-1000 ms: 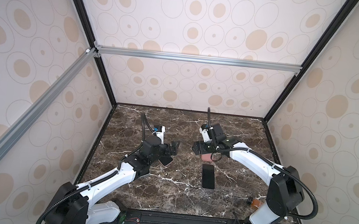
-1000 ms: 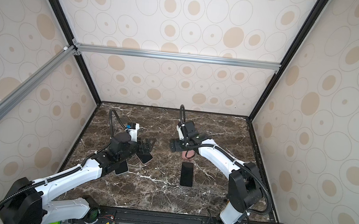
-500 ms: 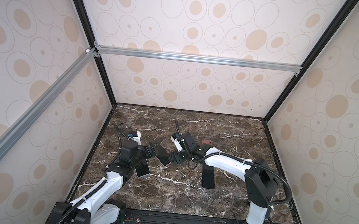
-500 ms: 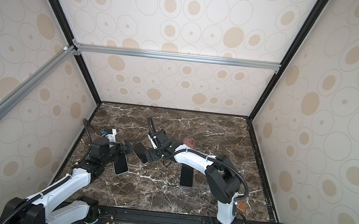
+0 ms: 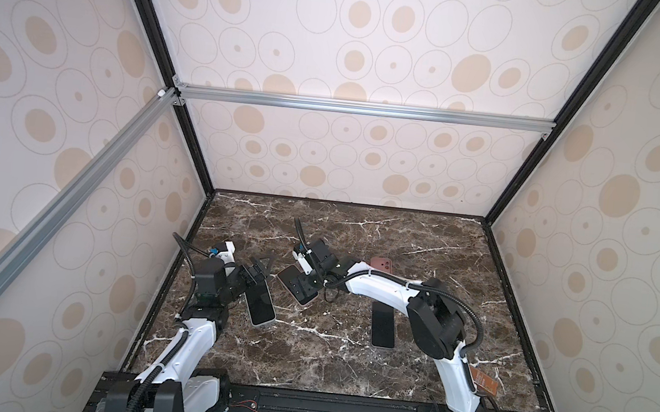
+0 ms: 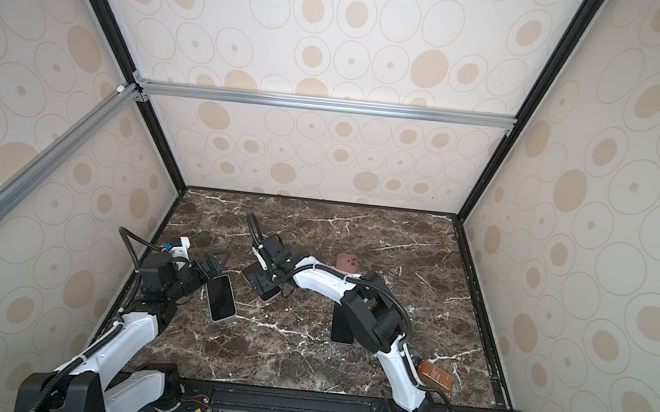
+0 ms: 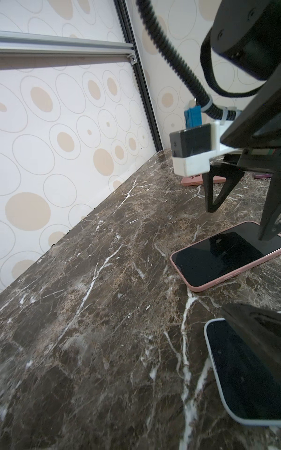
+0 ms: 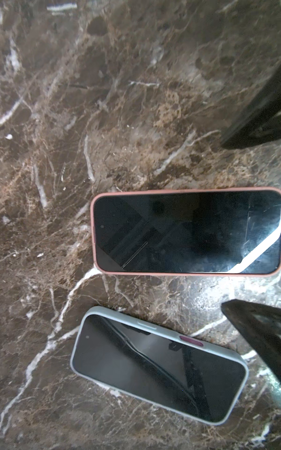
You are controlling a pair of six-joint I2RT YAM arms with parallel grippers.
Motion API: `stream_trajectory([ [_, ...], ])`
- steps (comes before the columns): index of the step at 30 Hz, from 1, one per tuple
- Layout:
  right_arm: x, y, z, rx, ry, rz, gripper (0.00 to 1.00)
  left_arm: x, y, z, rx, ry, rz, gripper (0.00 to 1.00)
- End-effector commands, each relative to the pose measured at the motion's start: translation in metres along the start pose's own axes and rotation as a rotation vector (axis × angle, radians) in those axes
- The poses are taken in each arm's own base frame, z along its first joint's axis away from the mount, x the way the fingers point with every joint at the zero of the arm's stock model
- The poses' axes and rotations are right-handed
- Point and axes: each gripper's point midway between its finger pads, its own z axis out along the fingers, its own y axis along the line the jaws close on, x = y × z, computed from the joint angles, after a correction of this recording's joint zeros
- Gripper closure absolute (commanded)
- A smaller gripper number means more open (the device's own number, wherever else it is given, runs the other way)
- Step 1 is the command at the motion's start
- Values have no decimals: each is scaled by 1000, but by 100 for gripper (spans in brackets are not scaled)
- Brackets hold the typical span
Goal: Take the phone out of the phone case
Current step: 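Lower the right gripper onto the pink-framed phone while the left gripper lowers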
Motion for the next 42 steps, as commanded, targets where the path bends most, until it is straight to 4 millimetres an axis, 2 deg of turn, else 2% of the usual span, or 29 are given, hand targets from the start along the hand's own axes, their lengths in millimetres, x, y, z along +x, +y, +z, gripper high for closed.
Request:
stream_trajectory([
  [1, 8, 7, 5, -5, 55, -38, 1, 1, -4, 0, 52, 17, -21, 1],
  [11, 25, 10, 27, 15, 144, -91, 1, 8, 4, 2, 59, 39, -58, 1],
  [16, 30, 10, 33, 25, 168, -96, 1, 7, -1, 2, 82, 43, -50, 1],
  [22, 42, 8, 38, 47, 204, -100, 1, 8, 4, 1, 48, 47, -29, 1],
  [36, 73, -5, 38, 112, 268, -76, 18, 7, 10, 3, -9, 45, 2, 2],
  [42, 84, -9, 27, 129, 270, -32, 24, 20, 6, 10, -20, 78, 11, 8],
])
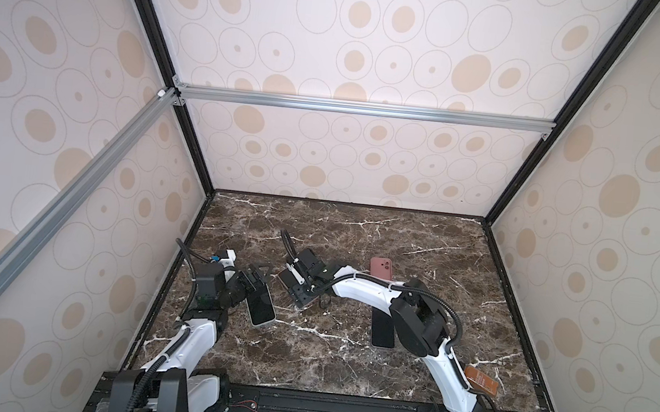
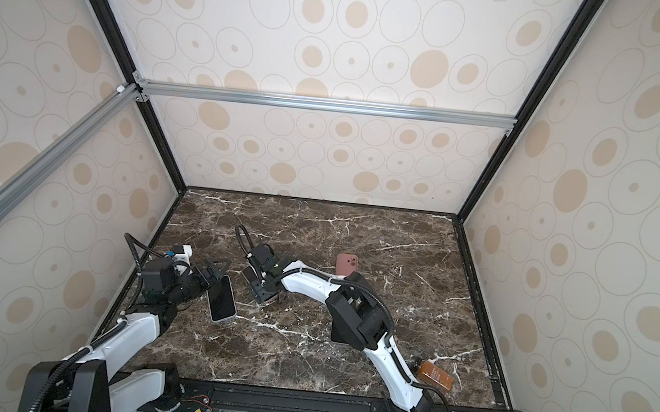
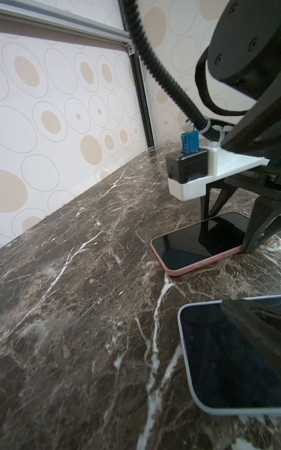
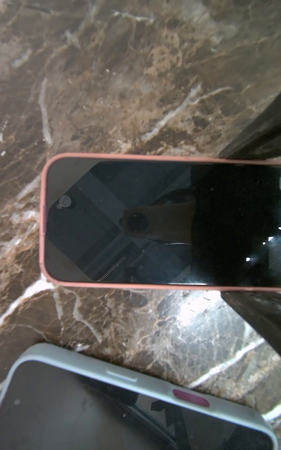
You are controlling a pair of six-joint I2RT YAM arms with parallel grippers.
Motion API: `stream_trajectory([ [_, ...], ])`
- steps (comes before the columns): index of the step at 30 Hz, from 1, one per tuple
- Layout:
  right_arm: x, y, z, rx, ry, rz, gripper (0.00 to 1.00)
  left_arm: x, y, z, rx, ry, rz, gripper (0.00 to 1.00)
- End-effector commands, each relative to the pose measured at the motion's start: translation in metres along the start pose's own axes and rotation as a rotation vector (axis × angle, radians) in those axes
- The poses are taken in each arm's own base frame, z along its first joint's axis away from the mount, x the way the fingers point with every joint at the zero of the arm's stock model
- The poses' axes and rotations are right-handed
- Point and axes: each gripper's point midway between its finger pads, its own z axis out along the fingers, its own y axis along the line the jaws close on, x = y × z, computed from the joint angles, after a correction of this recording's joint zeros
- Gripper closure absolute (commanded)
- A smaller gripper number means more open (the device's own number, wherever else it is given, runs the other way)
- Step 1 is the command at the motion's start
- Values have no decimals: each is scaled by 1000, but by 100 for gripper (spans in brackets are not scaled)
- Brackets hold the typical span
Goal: Take the phone out of the phone case
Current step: 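Lower the right gripper onto the pink-framed phone while the left gripper lowers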
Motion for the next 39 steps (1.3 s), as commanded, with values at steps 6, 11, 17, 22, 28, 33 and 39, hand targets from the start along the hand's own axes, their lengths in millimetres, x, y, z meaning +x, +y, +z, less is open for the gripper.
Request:
stream_trajectory([
  [6, 66, -11, -18, 1, 138, 129, 25, 15, -28, 19, 1, 44, 82, 10],
  [11, 81, -16, -30, -141, 72, 315, 26, 26, -39, 30, 26, 59, 75, 11],
  [17, 90, -23, -39, -277, 4, 489, 27, 50, -52, 52, 53, 156, 72, 14],
  [22, 94, -28, -42, -303, -22, 556, 28, 70, -65, 70, 97, 205, 24, 21],
  [28, 97, -35, -45, -280, -40, 566, 28, 88, -68, 85, 136, 265, -35, 34],
  [33, 95, -37, -47, -273, -57, 560, 29, 106, -69, 97, 156, 325, -56, 42],
  [39, 95, -35, -45, -286, -56, 571, 29, 124, -71, 103, 212, 373, -124, 50],
])
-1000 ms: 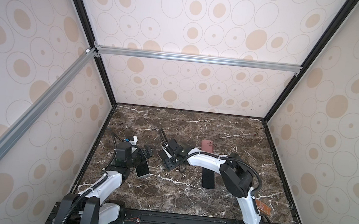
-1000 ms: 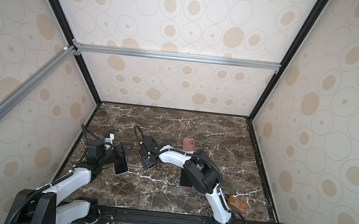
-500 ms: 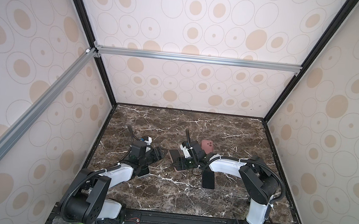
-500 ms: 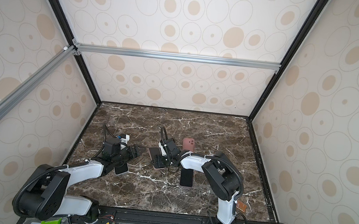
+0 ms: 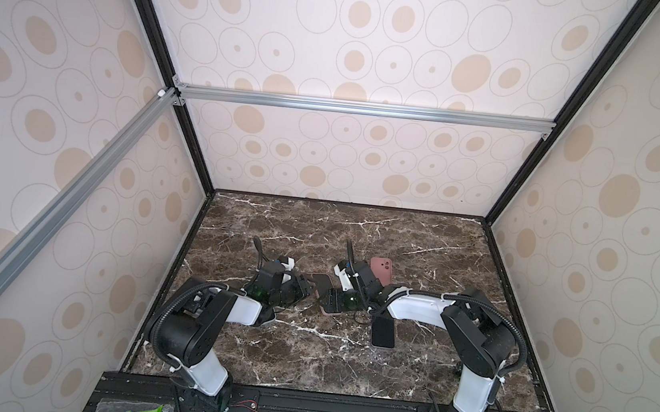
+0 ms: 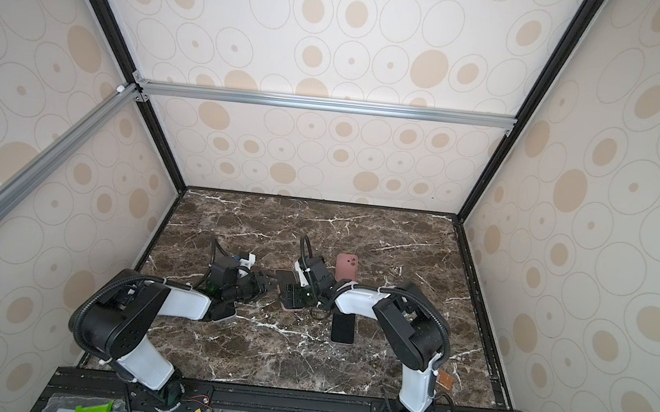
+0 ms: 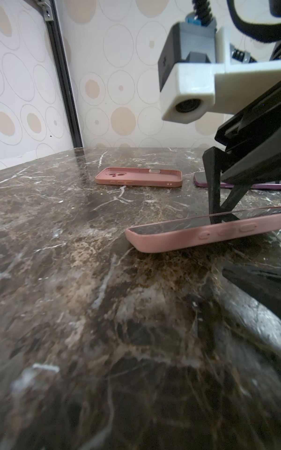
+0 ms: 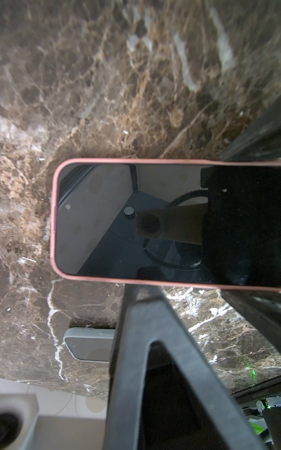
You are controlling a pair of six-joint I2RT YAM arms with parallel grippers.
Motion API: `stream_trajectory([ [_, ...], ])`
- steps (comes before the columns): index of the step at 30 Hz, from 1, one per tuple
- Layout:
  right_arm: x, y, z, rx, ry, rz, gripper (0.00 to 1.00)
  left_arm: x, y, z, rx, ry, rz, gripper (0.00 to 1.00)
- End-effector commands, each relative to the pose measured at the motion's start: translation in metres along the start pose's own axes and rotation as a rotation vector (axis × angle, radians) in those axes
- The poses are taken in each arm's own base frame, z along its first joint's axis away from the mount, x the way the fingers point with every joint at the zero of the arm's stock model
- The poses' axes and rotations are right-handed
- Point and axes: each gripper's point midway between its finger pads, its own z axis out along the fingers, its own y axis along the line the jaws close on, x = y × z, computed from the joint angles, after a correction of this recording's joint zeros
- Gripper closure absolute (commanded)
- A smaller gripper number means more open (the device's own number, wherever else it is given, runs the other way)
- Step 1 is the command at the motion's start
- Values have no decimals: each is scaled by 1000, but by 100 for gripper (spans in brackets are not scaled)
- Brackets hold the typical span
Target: Take the phone out of the phone case
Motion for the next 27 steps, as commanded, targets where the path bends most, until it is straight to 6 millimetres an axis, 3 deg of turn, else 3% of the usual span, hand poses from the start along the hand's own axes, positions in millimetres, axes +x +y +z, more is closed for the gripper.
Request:
stream_trajectory([
  [1, 28, -16, 3, 40, 83, 59, 29, -2, -26, 5, 122, 1, -20, 52],
  [11, 28, -18, 5, 51, 84, 57, 29, 19, -20, 19, 86, 62, -18, 71],
  [22, 22, -13, 2, 39, 76, 48, 29, 15, -19, 19, 50, 49, 15, 95],
  [24, 18, -9, -2, 32, 65, 38, 27, 13, -23, 18, 50, 44, 33, 100],
  [27, 5, 3, -18, -1, 5, 22, 15, 7, -36, 14, 57, 37, 79, 100],
])
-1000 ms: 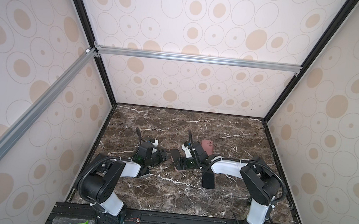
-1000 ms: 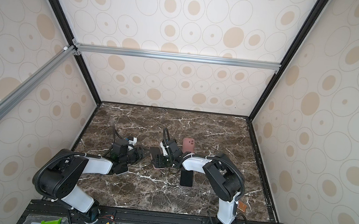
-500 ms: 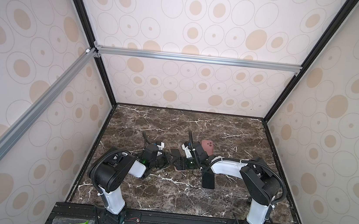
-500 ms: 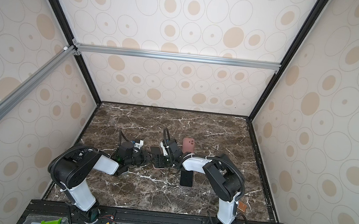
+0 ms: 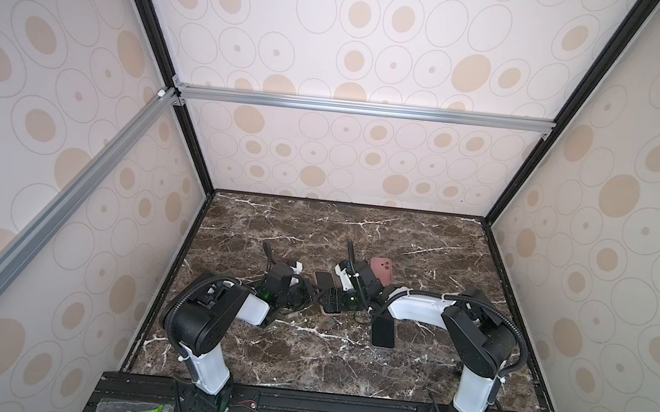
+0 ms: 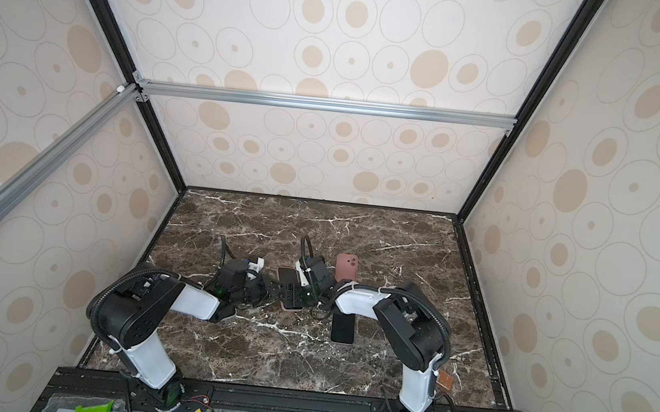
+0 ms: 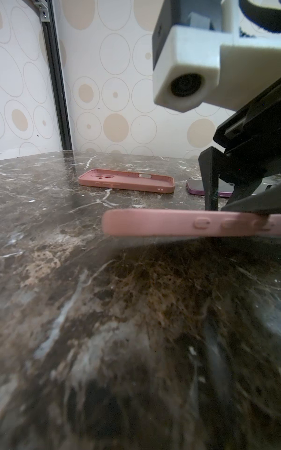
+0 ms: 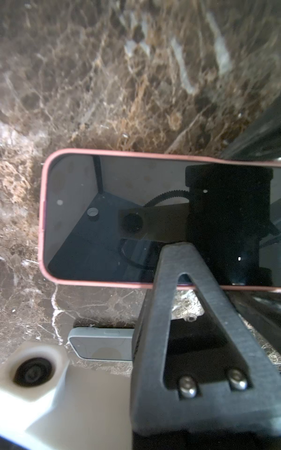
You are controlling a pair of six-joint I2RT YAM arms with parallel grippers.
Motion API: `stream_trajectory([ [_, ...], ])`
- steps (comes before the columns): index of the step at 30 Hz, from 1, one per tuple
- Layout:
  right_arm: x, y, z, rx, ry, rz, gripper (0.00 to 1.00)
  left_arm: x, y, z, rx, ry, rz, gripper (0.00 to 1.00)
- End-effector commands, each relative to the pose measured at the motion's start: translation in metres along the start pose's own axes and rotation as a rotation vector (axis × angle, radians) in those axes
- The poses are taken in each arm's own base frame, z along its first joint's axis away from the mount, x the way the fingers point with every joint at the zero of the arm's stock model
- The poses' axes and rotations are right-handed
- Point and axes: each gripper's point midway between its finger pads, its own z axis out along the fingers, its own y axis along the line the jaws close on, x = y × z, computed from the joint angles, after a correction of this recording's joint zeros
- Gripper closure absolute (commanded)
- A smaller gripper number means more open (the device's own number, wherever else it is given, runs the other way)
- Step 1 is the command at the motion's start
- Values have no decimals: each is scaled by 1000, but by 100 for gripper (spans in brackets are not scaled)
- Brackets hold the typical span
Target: Take the phone out of the phone case
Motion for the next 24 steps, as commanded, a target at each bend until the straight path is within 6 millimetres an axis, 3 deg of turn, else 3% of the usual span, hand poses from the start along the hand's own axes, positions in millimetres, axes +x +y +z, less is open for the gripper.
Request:
stream_trajectory([
  [1, 0, 8, -22, -16, -22, 0, 12, -14, -35, -5, 39, -32, 127, 100],
  [5, -29, 26, -65, -33, -176, -39, 9, -31, -63, -22, 13, -91, 251, 100],
  [10, -66, 47, -125, -60, -420, -113, 6, -57, -123, -59, 47, -234, 449, 100],
  [16, -92, 51, -179, 29, -576, -205, 6, -57, -185, -87, 139, -268, 676, 100],
  [19, -97, 55, -205, 30, -578, -236, 12, -51, -204, -98, 107, -266, 789, 100],
  [21, -99, 67, -225, -32, -595, -303, 24, -49, -212, -104, 99, -258, 831, 100],
  [24, -100, 81, -252, -92, -616, -389, 30, -41, -223, -111, 130, -225, 867, 100],
])
